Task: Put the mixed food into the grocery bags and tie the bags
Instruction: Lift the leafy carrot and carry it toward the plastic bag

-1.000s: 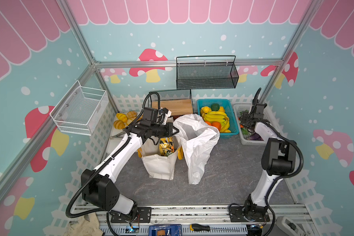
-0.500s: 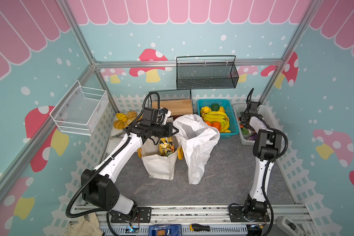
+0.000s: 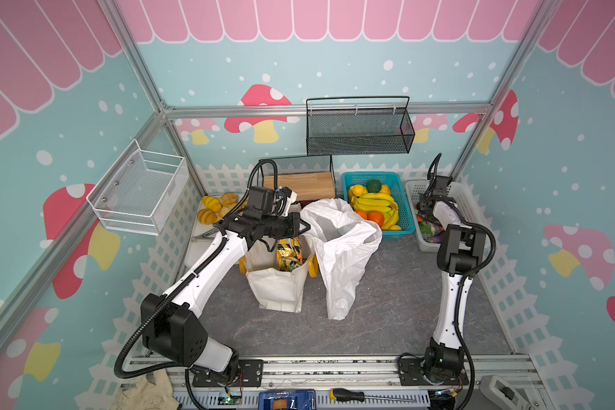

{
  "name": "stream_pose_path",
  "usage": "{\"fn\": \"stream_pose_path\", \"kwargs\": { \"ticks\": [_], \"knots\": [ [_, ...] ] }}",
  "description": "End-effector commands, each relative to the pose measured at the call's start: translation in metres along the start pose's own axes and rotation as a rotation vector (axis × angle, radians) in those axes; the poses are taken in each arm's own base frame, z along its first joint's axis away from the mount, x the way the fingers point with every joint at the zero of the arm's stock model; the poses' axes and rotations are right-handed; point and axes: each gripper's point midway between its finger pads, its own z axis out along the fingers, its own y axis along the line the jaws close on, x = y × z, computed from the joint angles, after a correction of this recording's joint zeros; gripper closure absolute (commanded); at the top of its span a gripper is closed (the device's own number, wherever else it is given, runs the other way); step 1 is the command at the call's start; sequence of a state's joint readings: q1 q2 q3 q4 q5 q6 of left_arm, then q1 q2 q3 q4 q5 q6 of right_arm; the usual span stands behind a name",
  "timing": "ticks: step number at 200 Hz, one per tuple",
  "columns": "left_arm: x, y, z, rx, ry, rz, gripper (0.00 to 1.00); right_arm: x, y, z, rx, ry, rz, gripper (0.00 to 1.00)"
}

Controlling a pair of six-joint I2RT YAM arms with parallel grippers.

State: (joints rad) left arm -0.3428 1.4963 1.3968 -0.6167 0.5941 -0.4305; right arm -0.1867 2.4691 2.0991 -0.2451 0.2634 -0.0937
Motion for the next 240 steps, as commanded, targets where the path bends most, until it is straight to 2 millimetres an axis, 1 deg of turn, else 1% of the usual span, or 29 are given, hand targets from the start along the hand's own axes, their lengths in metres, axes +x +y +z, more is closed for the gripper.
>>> {"fn": "stream_pose_path", "kwargs": {
  "ticks": [1,31,54,77,84,106,124,130,139,145,153,156,158,160,173,175,178,182,193,198,199,204,213,225,226,232,233,240],
  "knots": [
    [-0.001,-0.001,-0.003,-0.008,-0.013,0.019,1.0,0.016,0.006,0.014,-0.062,0.035,0.005,0.48],
    [-0.002,-0.002,-0.003,-0.008,-0.014,0.019,1.0,0.004,0.002,0.006,-0.097,0.008,0.043,0.57],
    [-0.001,-0.002,-0.003,-0.006,-0.012,0.017,1.0,-0.015,-0.004,-0.012,-0.12,-0.031,0.069,0.66],
    [-0.002,-0.004,-0.004,-0.001,-0.015,0.019,1.0,-0.043,-0.012,-0.04,-0.146,-0.09,0.096,0.72],
    [-0.002,-0.004,-0.005,0.0,-0.015,0.018,1.0,-0.049,-0.013,-0.049,-0.158,-0.103,0.109,0.73],
    [-0.002,-0.006,-0.005,0.007,-0.015,0.016,1.0,-0.069,-0.017,-0.083,-0.206,-0.166,0.151,0.75],
    [-0.002,-0.009,-0.006,0.016,-0.015,0.016,1.0,-0.077,-0.016,-0.111,-0.243,-0.22,0.188,0.75],
    [-0.002,-0.009,-0.006,0.02,-0.014,0.013,1.0,-0.082,-0.018,-0.123,-0.251,-0.246,0.2,0.75],
    [-0.001,-0.011,-0.006,0.028,-0.015,0.012,1.0,-0.08,-0.017,-0.136,-0.268,-0.266,0.218,0.76],
    [-0.001,-0.012,-0.006,0.033,-0.014,0.01,1.0,-0.083,-0.017,-0.15,-0.282,-0.296,0.233,0.76],
    [-0.001,-0.014,-0.005,0.042,-0.014,0.01,1.0,-0.08,-0.015,-0.162,-0.303,-0.318,0.252,0.76],
    [-0.001,-0.014,-0.005,0.044,-0.013,0.008,1.0,-0.083,-0.017,-0.172,-0.309,-0.34,0.261,0.76],
    [0.0,-0.014,-0.005,0.045,-0.011,0.006,1.0,-0.08,-0.015,-0.172,-0.315,-0.34,0.264,0.76],
    [0.0,-0.014,-0.005,0.047,-0.012,0.007,1.0,-0.084,-0.018,-0.183,-0.318,-0.363,0.269,0.76],
    [0.0,-0.015,-0.004,0.053,-0.01,0.007,1.0,-0.084,-0.017,-0.214,-0.354,-0.419,0.299,0.77],
    [0.0,-0.015,-0.004,0.053,-0.01,0.007,1.0,-0.082,-0.016,-0.216,-0.36,-0.42,0.304,0.77],
    [0.0,-0.015,-0.004,0.054,-0.009,0.005,1.0,-0.084,-0.017,-0.225,-0.367,-0.442,0.31,0.77],
    [0.001,-0.016,-0.003,0.057,-0.008,0.006,1.0,-0.082,-0.014,-0.233,-0.383,-0.453,0.318,0.77],
    [0.001,-0.016,-0.003,0.061,-0.005,0.004,1.0,-0.081,-0.01,-0.264,-0.431,-0.503,0.337,0.77],
    [0.001,-0.016,-0.002,0.061,-0.004,0.003,1.0,-0.081,-0.005,-0.279,-0.463,-0.526,0.344,0.77],
    [0.001,-0.016,-0.002,0.061,-0.004,0.003,1.0,-0.079,-0.003,-0.279,-0.469,-0.524,0.347,0.77],
    [0.001,-0.015,-0.002,0.06,-0.003,0.002,1.0,-0.079,0.002,-0.297,-0.502,-0.552,0.354,0.77],
    [0.001,-0.015,-0.001,0.059,-0.002,0.002,1.0,-0.075,0.018,-0.323,-0.586,-0.591,0.358,0.77],
    [0.001,-0.014,0.0,0.057,0.0,0.0,1.0,-0.068,0.039,-0.365,-0.695,-0.653,0.349,0.77],
    [0.002,-0.014,0.0,0.057,0.001,-0.001,1.0,-0.068,0.039,-0.372,-0.702,-0.664,0.346,0.77],
    [0.002,-0.013,0.001,0.057,0.002,-0.002,1.0,-0.063,0.05,-0.39,-0.747,-0.685,0.337,0.77],
    [0.001,-0.013,0.001,0.057,0.002,-0.001,1.0,-0.062,0.053,-0.39,-0.756,-0.682,0.334,0.77],
    [0.002,-0.012,0.002,0.055,0.005,-0.004,1.0,-0.058,0.063,-0.412,-0.805,-0.714,0.313,0.77]
  ]
}}
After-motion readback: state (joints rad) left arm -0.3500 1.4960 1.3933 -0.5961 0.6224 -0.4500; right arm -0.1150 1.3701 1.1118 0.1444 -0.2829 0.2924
